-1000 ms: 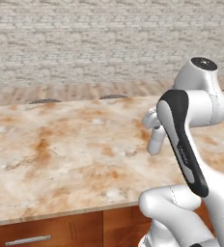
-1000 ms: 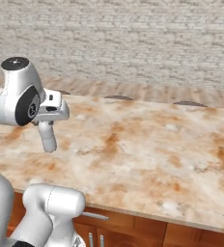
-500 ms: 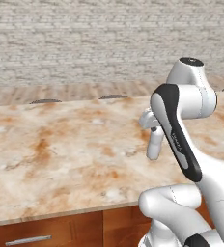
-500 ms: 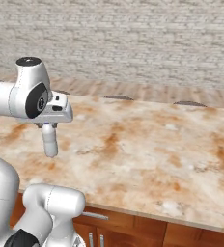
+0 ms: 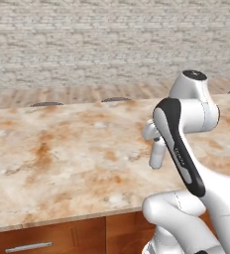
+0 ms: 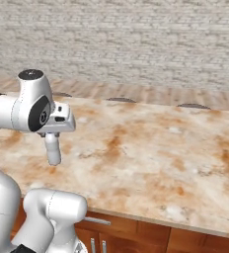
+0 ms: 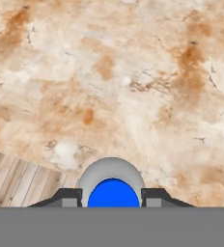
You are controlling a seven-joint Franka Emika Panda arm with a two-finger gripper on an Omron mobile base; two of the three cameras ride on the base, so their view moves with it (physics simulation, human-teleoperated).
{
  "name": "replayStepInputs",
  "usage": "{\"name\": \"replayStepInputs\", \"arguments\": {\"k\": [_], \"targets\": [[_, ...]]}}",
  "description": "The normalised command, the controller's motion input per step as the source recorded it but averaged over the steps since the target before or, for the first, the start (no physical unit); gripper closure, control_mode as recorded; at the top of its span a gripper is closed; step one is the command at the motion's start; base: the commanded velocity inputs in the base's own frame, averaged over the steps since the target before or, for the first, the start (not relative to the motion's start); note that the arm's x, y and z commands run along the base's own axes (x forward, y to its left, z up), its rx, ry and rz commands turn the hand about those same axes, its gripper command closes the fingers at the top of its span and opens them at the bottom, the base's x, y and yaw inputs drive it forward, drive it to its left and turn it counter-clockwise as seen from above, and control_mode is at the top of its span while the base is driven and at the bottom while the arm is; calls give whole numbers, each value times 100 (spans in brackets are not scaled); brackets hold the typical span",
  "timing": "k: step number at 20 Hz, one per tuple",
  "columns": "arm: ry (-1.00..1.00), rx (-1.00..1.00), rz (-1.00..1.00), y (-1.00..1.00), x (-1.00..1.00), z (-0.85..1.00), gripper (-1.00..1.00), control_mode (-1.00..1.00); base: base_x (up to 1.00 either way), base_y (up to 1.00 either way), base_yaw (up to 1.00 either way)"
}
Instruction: Move the drinks to the dining counter.
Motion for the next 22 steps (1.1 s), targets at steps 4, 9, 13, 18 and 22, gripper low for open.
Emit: {"name": "replayStepInputs", "arguments": {"k": [4,9,13,18,22], "targets": [[0,0,1,0,8,-25,100,-100,0,0,0],[0,0,1,0,20,-24,100,-100,0,0,0],[0,0,1,0,27,-35,100,-100,0,0,0],[0,0,1,0,32,-27,100,-100,0,0,0],[0,0,1,0,28,-23,100,-100,0,0,0]]}}
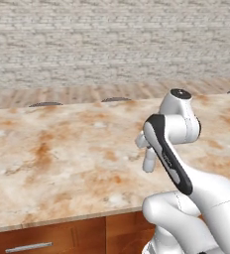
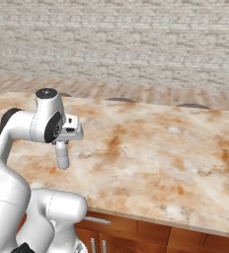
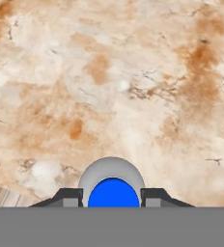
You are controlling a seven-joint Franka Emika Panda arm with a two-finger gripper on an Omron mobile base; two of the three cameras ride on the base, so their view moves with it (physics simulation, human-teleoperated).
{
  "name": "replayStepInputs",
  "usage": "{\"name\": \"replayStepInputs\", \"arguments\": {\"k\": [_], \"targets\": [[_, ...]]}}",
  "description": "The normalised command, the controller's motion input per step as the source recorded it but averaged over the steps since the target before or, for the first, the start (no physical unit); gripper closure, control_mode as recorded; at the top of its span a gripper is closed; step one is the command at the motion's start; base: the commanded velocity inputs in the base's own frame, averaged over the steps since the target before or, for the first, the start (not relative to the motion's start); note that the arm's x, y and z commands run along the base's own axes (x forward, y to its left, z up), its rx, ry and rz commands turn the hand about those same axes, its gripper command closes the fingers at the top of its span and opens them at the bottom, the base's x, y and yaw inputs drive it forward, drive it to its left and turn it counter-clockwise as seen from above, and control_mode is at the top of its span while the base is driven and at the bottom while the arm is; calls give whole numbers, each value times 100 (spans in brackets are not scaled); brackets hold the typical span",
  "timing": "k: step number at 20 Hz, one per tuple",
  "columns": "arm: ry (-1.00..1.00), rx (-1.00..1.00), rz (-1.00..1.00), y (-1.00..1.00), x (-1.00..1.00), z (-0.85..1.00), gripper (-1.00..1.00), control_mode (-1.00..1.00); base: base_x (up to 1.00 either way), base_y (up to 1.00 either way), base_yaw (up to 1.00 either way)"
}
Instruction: Move the drinks to the dining counter.
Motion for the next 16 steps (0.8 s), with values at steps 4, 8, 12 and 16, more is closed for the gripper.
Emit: {"name": "replayStepInputs", "arguments": {"k": [4,8,12,16], "targets": [[0,0,1,0,27,-16,100,-100,0,0,0],[1,0,0,0,26,-8,100,-100,0,0,0],[-1,0,0,0,8,-10,100,-100,0,0,0],[-4,0,0,0,2,-15,100,-100,0,0,0]]}}
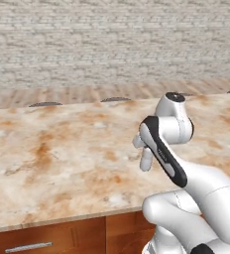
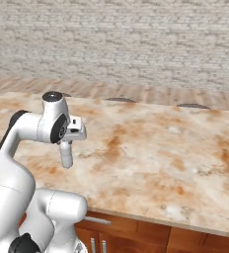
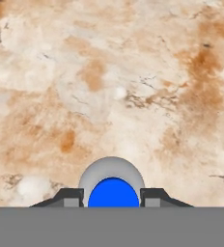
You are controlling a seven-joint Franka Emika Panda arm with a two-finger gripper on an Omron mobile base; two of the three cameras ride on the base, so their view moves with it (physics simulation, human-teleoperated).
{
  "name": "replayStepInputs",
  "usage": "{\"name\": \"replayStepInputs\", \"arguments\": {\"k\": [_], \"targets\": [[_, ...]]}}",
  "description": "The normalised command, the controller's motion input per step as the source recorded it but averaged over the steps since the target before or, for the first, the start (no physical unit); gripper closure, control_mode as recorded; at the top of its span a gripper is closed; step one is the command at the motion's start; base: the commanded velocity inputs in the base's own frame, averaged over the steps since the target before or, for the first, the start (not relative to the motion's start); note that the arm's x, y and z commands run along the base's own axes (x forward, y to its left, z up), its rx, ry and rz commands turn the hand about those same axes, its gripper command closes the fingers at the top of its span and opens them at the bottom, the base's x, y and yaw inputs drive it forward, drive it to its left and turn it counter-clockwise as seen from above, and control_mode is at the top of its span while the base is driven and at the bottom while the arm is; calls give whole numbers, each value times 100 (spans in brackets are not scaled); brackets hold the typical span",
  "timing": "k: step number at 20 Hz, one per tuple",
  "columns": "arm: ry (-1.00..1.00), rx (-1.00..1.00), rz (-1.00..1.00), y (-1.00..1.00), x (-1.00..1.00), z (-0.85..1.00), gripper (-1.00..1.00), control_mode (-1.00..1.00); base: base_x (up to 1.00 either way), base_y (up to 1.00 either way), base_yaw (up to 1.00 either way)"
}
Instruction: Move the drinks to the dining counter.
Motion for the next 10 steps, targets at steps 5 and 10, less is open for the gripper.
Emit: {"name": "replayStepInputs", "arguments": {"k": [5,10], "targets": [[-4,0,0,0,1,-18,100,-100,0,0,0],[-2,0,0,0,17,-23,100,-100,0,0,0]]}}
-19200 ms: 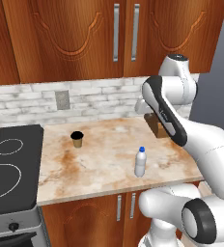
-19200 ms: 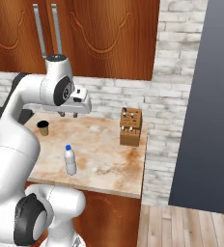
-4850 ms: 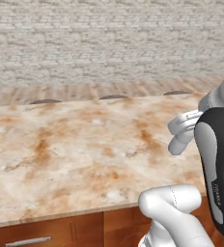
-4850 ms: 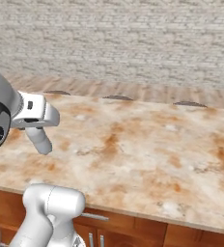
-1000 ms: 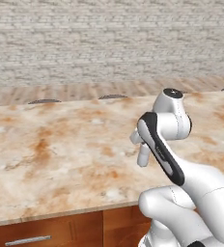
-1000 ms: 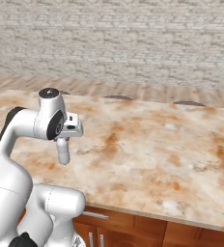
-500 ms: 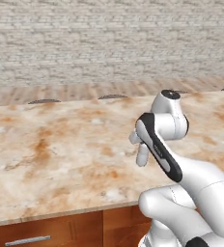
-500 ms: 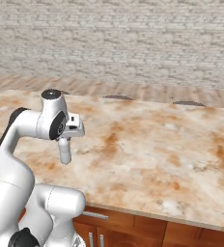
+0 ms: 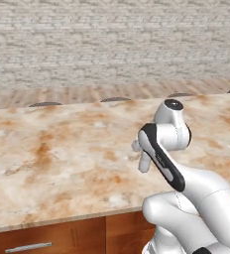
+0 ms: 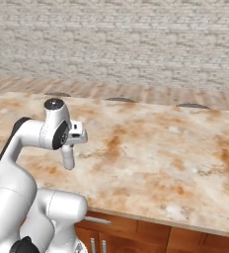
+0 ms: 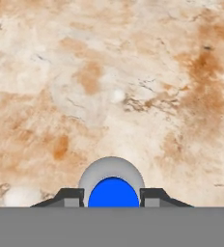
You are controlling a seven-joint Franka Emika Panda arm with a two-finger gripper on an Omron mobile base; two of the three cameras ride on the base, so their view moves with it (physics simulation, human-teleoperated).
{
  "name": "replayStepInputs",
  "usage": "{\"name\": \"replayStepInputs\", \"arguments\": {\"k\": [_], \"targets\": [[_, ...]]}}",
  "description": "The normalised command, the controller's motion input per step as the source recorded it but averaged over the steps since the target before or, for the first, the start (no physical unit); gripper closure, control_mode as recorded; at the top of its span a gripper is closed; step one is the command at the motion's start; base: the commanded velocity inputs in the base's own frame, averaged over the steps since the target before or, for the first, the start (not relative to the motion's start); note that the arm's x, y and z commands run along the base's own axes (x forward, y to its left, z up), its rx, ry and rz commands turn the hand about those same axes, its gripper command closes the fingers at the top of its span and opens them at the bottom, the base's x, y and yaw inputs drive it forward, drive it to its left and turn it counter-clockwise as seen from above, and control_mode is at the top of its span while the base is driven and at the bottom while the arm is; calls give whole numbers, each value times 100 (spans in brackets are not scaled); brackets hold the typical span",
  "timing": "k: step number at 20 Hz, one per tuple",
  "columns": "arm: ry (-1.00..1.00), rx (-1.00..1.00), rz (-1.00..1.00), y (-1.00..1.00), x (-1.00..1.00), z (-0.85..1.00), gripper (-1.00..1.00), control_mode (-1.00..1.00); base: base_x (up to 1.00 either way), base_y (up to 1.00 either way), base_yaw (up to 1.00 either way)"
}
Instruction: Move the drinks to the dining counter.
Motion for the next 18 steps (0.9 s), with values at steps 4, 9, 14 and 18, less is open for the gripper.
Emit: {"name": "replayStepInputs", "arguments": {"k": [4,9,14,18], "targets": [[0,0,0,0,18,-25,100,-100,0,0,0],[0,0,0,0,16,-29,100,-100,0,0,0],[-2,0,0,0,15,-24,100,-100,0,0,0],[-5,0,0,0,8,-24,100,-100,0,0,0]]}}
